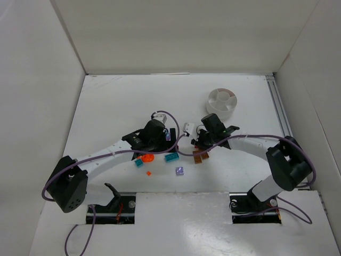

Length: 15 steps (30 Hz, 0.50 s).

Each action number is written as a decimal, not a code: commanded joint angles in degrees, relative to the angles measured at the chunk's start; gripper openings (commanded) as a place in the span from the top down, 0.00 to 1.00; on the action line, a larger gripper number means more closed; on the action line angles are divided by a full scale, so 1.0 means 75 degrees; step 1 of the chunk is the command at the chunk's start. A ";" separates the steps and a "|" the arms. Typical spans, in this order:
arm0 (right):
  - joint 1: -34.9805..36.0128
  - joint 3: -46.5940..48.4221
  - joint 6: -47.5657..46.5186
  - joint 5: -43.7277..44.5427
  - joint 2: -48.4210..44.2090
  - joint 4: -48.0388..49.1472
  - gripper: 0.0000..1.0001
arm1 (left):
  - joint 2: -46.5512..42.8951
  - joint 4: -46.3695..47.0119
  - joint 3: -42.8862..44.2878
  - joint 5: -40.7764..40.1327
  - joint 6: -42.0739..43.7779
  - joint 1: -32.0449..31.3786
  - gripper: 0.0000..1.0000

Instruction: Sort the legos into containers by color

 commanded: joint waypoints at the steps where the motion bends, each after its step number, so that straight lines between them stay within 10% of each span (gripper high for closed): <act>1: -0.0038 -0.0023 -0.0175 -0.0289 -0.0299 0.0325 0.62 | -0.0061 0.0067 0.0212 -0.0101 -0.0047 -0.0041 0.00; 15: 0.0114 0.0352 -0.0175 -0.0043 0.0309 0.0606 0.46 | -0.0061 0.0067 0.0212 -0.0101 -0.0047 -0.0041 0.00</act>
